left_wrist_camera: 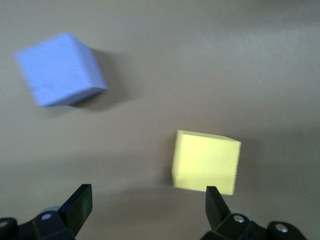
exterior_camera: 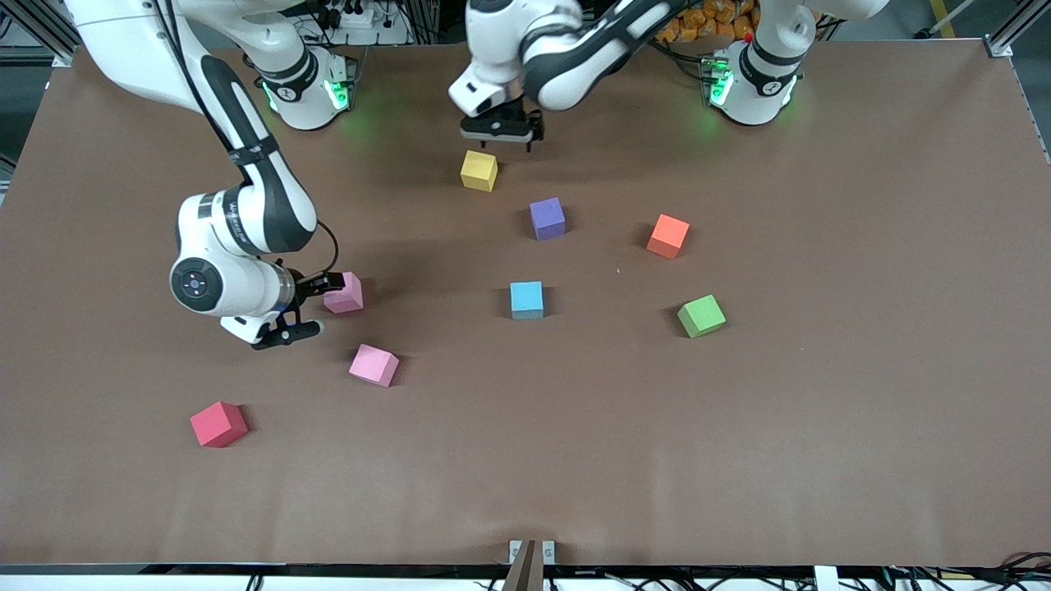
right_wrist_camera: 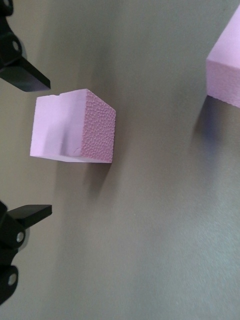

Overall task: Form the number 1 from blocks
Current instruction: 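Grasp the pink cube with the right gripper while the left gripper grasps yellow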

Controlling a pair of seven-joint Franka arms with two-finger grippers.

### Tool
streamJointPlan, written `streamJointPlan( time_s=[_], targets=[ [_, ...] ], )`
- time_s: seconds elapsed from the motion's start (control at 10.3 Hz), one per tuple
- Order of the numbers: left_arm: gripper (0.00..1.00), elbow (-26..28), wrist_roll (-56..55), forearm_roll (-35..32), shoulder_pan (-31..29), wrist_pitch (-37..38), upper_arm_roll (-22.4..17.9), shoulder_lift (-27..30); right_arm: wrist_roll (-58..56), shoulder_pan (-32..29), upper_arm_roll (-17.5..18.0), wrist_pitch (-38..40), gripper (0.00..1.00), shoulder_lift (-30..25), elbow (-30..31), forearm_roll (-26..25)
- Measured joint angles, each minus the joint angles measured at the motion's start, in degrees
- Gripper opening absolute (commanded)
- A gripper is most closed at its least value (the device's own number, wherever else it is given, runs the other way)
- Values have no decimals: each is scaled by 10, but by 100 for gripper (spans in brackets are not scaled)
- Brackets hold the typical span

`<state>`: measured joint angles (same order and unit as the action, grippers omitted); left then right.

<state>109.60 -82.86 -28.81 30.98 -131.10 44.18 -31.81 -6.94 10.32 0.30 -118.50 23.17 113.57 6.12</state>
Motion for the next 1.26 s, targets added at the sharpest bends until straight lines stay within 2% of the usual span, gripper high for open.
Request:
streamJointPlan(
  time_s=[0.19, 0.29, 0.48, 0.58, 0.97, 1.07, 1.16, 1.26],
  targets=[
    [100, -64, -1, -13, 17, -2, -11, -73, -2, 4, 0, -1, 100, 4, 0, 21],
    [100, -87, 0, -14, 34, -2, -29, -91, -2, 8, 0, -4, 100, 5, 0, 25],
    [100, -103, 0, -14, 81, -2, -72, -100, -2, 14, 0, -20, 100, 16, 3, 27],
    [100, -107, 0, -14, 95, -1, -80, -105, -2, 16, 1, -26, 100, 25, 4, 27],
    [100, -118, 0, -14, 105, -1, -84, -118, -2, 21, 1, -41, 100, 42, 4, 27],
    [100, -121, 0, -14, 105, -1, -84, -120, -2, 21, 1, -42, 93, 43, 4, 27],
    [75, -122, 0, -14, 105, -1, -84, -124, -2, 21, 0, -44, 82, 45, 5, 27],
    [32, -126, -1, -14, 105, -2, -84, -130, -2, 21, -2, -45, 75, 47, 6, 27]
  ],
)
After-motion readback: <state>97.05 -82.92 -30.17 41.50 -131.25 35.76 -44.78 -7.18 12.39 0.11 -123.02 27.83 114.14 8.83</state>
